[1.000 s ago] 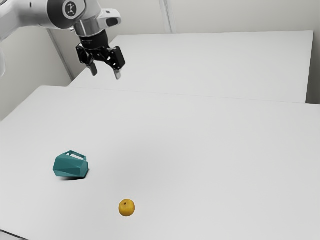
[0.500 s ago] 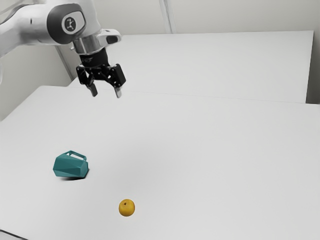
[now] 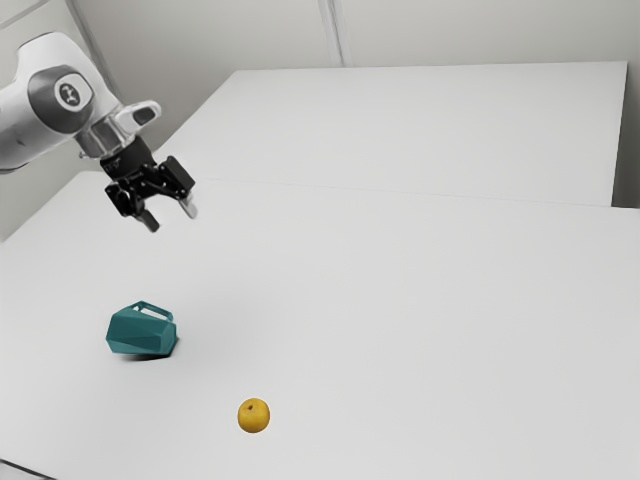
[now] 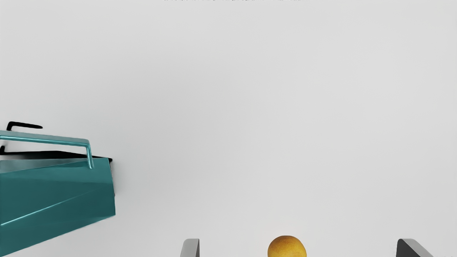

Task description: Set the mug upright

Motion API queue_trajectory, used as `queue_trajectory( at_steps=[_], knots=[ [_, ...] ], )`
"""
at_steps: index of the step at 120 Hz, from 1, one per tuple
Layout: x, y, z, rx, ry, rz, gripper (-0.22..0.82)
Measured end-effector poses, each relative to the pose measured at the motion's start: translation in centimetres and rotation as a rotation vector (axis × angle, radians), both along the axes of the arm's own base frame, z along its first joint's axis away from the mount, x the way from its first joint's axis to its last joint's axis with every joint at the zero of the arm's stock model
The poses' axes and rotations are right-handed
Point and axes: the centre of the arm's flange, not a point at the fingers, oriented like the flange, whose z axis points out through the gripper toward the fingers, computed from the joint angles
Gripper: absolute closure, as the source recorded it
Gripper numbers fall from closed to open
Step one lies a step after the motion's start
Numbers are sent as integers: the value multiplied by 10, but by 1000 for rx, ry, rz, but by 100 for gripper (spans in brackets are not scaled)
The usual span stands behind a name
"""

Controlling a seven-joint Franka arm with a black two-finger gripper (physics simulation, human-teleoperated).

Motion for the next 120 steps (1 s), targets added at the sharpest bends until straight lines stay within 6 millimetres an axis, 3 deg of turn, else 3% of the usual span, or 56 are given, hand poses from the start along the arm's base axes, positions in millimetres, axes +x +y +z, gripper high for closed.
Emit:
queue_trajectory(
  at_steps=[28,88,120],
  knots=[
    [-11,50,-16,-88,-41,-4,0],
    [-55,192,-89,-250,-94,9,0],
    [-74,247,-117,-317,-147,-5,0]
  ],
)
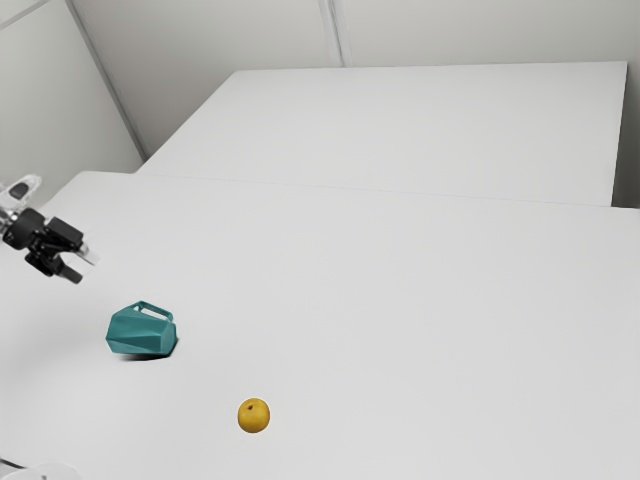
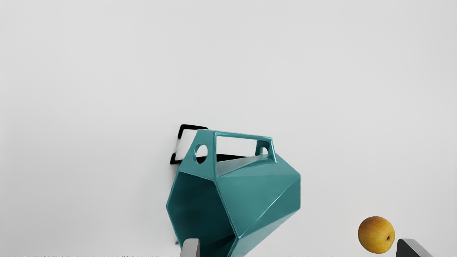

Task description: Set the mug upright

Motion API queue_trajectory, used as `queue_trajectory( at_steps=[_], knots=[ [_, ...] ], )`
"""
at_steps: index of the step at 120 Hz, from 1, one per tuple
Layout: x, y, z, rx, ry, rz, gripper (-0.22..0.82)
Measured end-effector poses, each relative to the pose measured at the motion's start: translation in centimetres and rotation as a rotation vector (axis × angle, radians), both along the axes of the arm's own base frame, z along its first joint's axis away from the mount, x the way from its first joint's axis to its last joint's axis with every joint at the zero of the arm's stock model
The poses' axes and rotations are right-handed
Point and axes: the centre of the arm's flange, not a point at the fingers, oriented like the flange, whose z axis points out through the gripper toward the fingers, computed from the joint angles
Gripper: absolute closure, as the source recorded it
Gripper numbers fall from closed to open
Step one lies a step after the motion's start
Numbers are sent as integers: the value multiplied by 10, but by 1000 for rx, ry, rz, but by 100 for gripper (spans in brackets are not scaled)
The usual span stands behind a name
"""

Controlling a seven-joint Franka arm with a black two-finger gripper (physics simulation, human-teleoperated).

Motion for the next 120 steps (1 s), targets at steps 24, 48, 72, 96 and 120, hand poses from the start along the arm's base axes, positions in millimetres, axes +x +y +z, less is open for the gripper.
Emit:
queue_trajectory(
  at_steps=[24,48,72,96,120],
  knots=[
    [-12,34,-26,-30,-6,-3,0],
    [-32,54,-53,-86,40,29,0],
    [-38,44,-75,-134,107,42,0],
    [-24,39,-97,-153,114,67,0],
    [-8,28,-105,-163,91,88,0]
  ],
)
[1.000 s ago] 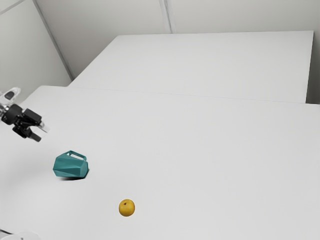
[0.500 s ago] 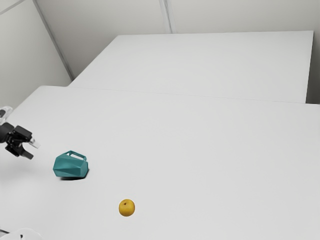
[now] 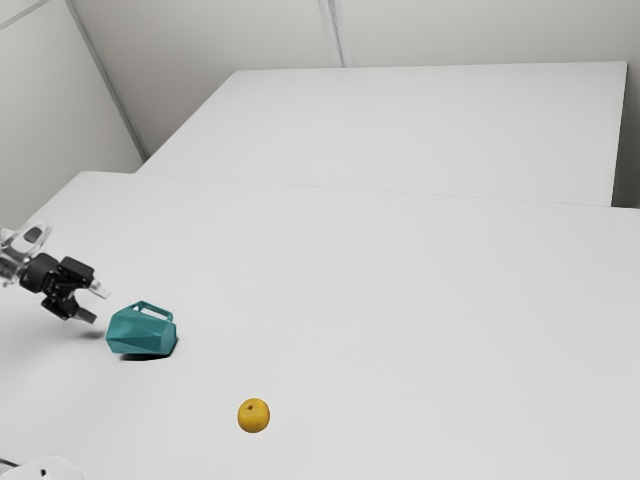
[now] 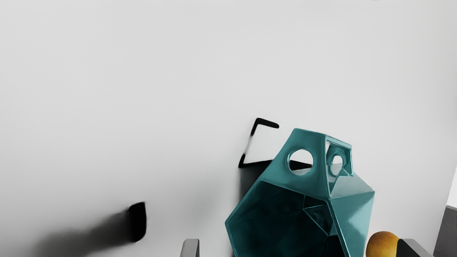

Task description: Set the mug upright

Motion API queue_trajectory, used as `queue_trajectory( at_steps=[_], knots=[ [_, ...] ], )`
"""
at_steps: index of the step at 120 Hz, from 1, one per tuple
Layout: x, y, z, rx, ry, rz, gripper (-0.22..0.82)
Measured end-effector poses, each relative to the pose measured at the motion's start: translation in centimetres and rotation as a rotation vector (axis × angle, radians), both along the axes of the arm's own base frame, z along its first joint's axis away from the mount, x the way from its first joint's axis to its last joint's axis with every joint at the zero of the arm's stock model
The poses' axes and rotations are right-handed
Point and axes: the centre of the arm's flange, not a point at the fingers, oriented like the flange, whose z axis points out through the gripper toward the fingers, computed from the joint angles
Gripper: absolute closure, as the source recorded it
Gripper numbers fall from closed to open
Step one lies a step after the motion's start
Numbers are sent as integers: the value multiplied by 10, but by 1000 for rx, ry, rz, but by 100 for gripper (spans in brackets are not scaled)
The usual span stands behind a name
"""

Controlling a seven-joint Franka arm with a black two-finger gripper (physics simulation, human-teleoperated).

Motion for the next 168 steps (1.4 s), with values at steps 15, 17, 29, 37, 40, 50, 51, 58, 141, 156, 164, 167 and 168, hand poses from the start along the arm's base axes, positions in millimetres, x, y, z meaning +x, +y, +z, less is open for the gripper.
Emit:
queue_trajectory(
  at_steps=[15,17,29,37,40,50,51,58,141,156,164,167,168],
  knots=[
    [3,-11,-5,-18,-1,2,0],
    [3,-12,-6,-21,2,2,0],
    [-5,-17,-9,-40,16,9,0],
    [-9,-21,-10,-51,24,7,0],
    [-10,-23,-10,-54,27,6,0],
    [-12,-26,-10,-65,34,3,0],
    [-12,-26,-10,-66,34,3,0],
    [-15,-29,-11,-75,41,1,0],
    [-13,-61,-13,-157,46,-27,45],
    [-13,-64,-12,-173,39,-38,58],
    [-12,-65,-11,-178,36,-44,64],
    [-12,-65,-10,-179,34,-46,66],
    [-12,-65,-10,-179,34,-47,66]
  ],
)
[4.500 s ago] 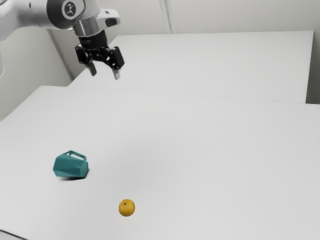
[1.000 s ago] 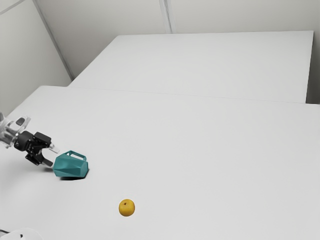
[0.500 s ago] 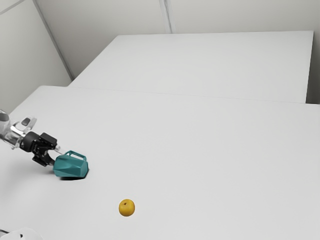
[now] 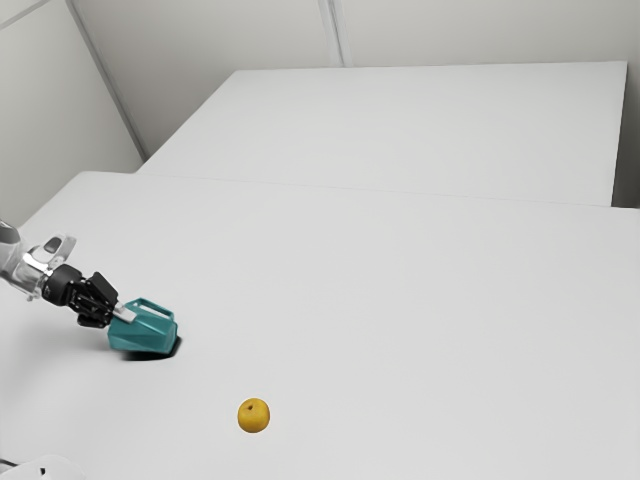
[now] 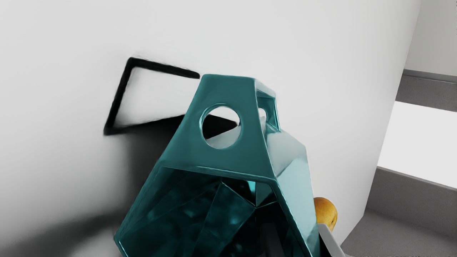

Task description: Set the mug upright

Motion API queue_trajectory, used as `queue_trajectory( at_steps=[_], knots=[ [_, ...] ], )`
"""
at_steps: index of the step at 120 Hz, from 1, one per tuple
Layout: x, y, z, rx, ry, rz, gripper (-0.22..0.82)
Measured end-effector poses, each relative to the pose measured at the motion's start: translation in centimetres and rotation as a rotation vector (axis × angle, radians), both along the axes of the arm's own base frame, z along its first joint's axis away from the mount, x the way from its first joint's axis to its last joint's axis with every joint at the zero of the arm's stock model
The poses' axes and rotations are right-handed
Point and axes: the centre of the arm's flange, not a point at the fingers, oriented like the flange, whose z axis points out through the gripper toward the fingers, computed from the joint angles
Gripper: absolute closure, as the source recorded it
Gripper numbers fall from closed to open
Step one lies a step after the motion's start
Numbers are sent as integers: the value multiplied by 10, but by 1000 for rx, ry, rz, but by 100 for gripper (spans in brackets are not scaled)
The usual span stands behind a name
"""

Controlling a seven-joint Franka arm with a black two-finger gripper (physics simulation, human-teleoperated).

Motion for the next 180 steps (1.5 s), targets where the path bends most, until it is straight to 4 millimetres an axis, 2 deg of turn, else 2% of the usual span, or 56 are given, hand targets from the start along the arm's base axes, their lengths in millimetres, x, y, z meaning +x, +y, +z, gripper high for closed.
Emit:
queue_trajectory(
  at_steps=[23,47,64,86,109,139,180],
  knots=[
    [3,-5,4,-3,-14,-22,73],
    [7,-9,26,42,-52,-42,74],
    [16,-27,44,100,-84,-83,74],
    [38,-66,81,271,-148,-193,76],
    [56,-109,98,441,-166,-324,76],
    [83,-169,102,631,-196,-443,76],
    [98,-271,98,788,-276,-530,77]
  ],
)
